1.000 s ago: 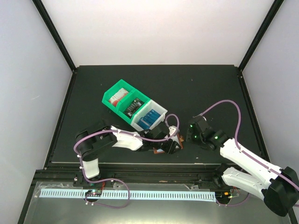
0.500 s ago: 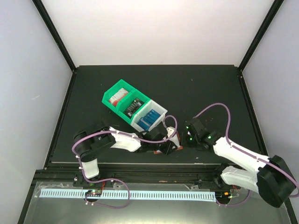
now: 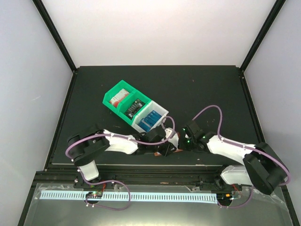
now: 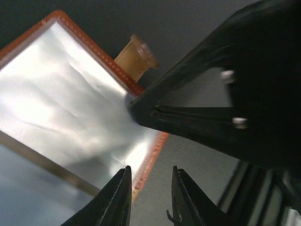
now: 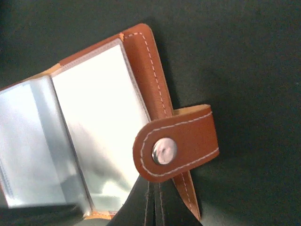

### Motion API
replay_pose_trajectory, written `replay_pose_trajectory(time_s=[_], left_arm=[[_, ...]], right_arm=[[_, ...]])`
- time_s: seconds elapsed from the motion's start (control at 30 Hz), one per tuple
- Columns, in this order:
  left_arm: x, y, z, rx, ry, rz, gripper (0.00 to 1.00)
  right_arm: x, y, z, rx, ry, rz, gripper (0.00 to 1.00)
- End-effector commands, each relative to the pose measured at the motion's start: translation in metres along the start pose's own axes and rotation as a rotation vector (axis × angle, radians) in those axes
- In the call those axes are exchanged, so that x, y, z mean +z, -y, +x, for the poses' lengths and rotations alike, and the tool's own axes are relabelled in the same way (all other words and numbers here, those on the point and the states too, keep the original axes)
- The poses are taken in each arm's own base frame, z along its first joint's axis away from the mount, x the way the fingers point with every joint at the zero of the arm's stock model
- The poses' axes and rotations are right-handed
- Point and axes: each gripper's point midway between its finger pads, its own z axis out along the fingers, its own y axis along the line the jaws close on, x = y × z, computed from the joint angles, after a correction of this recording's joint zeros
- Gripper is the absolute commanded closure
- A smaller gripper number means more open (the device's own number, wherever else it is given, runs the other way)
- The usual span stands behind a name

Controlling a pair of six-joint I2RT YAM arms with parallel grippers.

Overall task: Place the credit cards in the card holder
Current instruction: Turn over the card slot in the card holder, then pick up the credit card from the storage box.

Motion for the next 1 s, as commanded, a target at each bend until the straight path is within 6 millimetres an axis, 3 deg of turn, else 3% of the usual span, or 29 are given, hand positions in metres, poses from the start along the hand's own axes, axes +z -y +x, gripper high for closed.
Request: replay_pose_trajectory(time_s=[0.0,0.13,0.23,0.4,0.6,0.77,0.97], left_arm=[[-0.031,0.02,-0.023,0.001,0.085,0.024,0.74],[-0.062,0.018,-0.04,-0.004,0.163,-0.047,0.73],[-0.085,0.008,-0.051,0.001,0.211,-0.148,0.69],[-0.128,-0.009,-0.07,0.007,0.271,-0.302,0.58],[-0.18,-0.031,-0.086,-0.051,0.353,-0.387,0.48],[-0.2,-0.043,-0.086,-0.092,0.367,-0.397,0.43],[-0.204,-0.06,-0.085,-0.141,0.343,-0.386,0.42]], right_arm=[[0.008,0.015,-0.005,-0.014,0.032,0.069,0.99],[0.008,0.008,-0.009,-0.035,0.034,0.069,0.99],[-0.004,0.001,-0.019,-0.062,0.085,0.109,0.98],[-0.024,-0.016,-0.028,-0.125,0.144,0.172,0.91],[-0.022,-0.046,-0.022,-0.228,0.136,0.239,0.77],[-0.013,-0.062,-0.017,-0.291,0.118,0.315,0.65],[-0.003,-0.064,-0.011,-0.294,0.085,0.345,0.54]])
